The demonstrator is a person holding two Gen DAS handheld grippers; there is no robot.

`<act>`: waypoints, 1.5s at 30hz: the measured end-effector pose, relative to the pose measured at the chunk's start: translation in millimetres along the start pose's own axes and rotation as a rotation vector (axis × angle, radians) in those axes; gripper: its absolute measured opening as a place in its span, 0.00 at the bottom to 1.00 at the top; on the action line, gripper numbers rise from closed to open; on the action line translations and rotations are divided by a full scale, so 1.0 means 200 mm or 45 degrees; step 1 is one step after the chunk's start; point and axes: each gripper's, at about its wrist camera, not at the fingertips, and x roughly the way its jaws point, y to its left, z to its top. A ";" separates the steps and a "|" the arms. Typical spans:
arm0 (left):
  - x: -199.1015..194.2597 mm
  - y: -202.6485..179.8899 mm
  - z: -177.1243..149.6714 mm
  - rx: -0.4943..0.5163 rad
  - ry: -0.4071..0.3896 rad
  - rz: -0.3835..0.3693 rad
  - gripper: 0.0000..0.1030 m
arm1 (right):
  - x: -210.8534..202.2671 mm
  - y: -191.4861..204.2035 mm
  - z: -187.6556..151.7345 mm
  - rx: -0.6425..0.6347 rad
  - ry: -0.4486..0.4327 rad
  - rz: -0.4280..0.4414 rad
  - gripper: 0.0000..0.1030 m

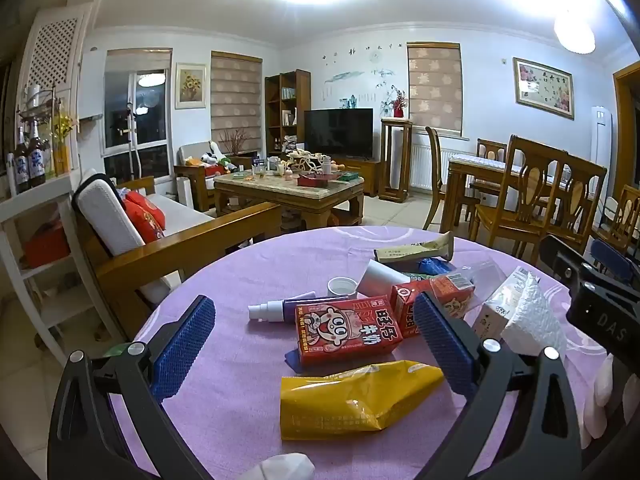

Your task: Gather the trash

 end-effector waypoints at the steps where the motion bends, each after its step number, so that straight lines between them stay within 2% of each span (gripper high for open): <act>1: 0.00 0.00 0.00 0.001 -0.001 0.001 0.95 | 0.00 0.00 0.00 0.004 -0.003 0.001 0.95; 45: 0.00 0.00 0.00 -0.009 0.007 -0.011 0.95 | 0.00 -0.01 0.00 0.007 0.000 0.000 0.95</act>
